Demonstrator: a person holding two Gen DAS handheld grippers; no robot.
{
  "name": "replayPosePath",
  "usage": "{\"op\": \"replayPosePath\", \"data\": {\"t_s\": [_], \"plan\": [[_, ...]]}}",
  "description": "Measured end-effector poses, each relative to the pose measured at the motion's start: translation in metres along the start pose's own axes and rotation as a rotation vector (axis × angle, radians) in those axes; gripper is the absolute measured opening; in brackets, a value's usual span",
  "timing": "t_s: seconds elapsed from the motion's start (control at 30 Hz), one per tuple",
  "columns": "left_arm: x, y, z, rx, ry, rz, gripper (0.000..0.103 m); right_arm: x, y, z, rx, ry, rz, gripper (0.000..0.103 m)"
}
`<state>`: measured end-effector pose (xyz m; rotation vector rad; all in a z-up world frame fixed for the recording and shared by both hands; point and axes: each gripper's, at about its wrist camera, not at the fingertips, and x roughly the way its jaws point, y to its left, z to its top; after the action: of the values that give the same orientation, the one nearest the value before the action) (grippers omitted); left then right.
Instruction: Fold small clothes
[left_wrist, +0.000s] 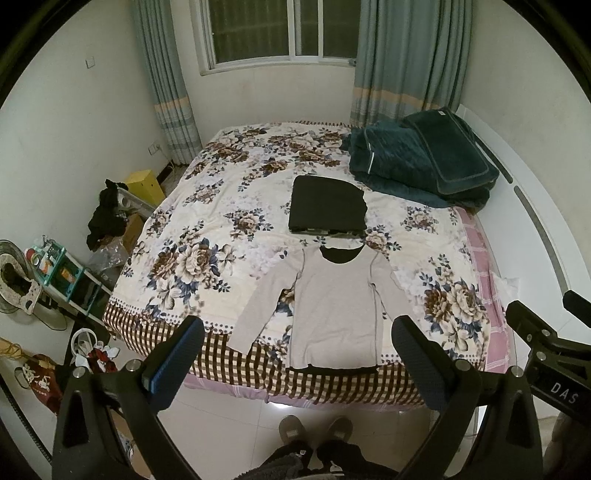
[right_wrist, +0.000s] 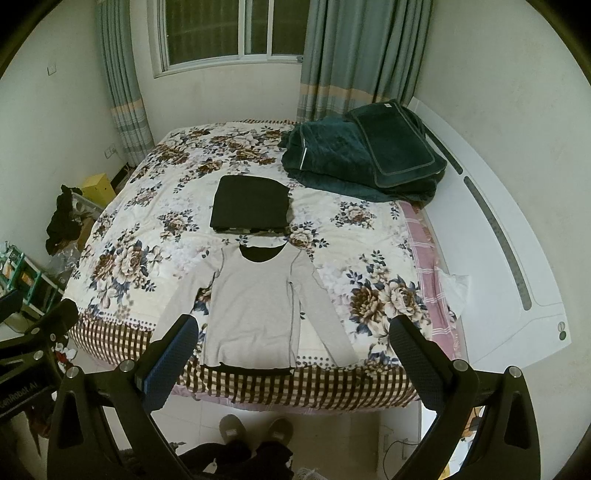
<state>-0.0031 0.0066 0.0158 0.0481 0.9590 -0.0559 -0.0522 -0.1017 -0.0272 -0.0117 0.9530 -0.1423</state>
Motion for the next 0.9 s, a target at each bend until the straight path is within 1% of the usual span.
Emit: {"op": "replayPosePath", "data": {"t_s": [0.9], "plan": [[-0.001, -0.0005, 0.0031, -0.002, -0.005, -0.012, 0.103, -0.0001, 0.005, 0.0022, 0.002, -0.001, 0.0, 0.103]]}}
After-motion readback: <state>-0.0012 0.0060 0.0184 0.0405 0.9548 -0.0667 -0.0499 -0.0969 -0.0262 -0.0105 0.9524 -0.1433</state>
